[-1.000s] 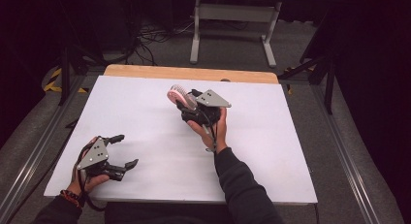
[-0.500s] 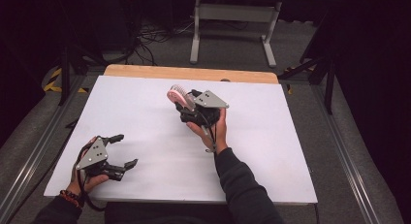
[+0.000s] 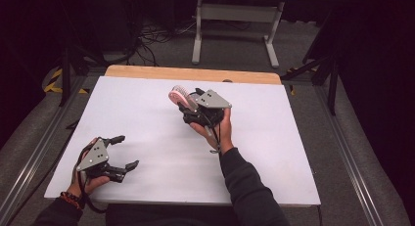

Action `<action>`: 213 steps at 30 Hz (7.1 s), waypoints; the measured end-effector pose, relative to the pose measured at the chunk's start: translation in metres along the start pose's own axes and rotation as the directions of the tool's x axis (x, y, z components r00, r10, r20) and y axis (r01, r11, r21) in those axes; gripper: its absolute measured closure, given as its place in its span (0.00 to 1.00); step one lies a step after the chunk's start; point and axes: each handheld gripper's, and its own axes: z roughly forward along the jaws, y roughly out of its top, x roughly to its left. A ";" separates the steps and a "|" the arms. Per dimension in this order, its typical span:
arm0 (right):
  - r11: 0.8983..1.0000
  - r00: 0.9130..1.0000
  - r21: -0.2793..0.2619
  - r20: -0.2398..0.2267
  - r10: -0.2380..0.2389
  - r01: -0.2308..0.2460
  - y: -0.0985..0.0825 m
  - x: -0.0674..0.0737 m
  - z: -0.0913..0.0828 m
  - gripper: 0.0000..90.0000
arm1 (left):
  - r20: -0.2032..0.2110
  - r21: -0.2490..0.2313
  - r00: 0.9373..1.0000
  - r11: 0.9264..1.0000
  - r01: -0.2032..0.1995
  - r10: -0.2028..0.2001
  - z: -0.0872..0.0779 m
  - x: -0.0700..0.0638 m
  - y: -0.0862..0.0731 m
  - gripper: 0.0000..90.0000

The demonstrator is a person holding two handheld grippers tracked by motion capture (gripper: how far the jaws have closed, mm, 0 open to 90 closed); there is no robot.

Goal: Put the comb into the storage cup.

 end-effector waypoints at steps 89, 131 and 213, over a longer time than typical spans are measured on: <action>0.995 0.990 -0.012 0.103 -0.093 0.094 -0.001 -0.013 -0.056 0.11 | 0.001 0.008 1.000 1.000 -0.007 0.007 0.000 0.000 0.000 0.08; 0.986 0.980 0.009 0.102 -0.169 0.169 -0.011 -0.016 -0.098 0.11 | 0.002 0.010 1.000 1.000 -0.020 0.020 0.000 -0.003 0.001 0.08; 0.973 0.971 0.171 0.159 -0.180 0.153 -0.124 -0.038 -0.193 0.07 | 0.008 0.009 1.000 1.000 -0.024 0.024 0.001 -0.003 0.002 0.07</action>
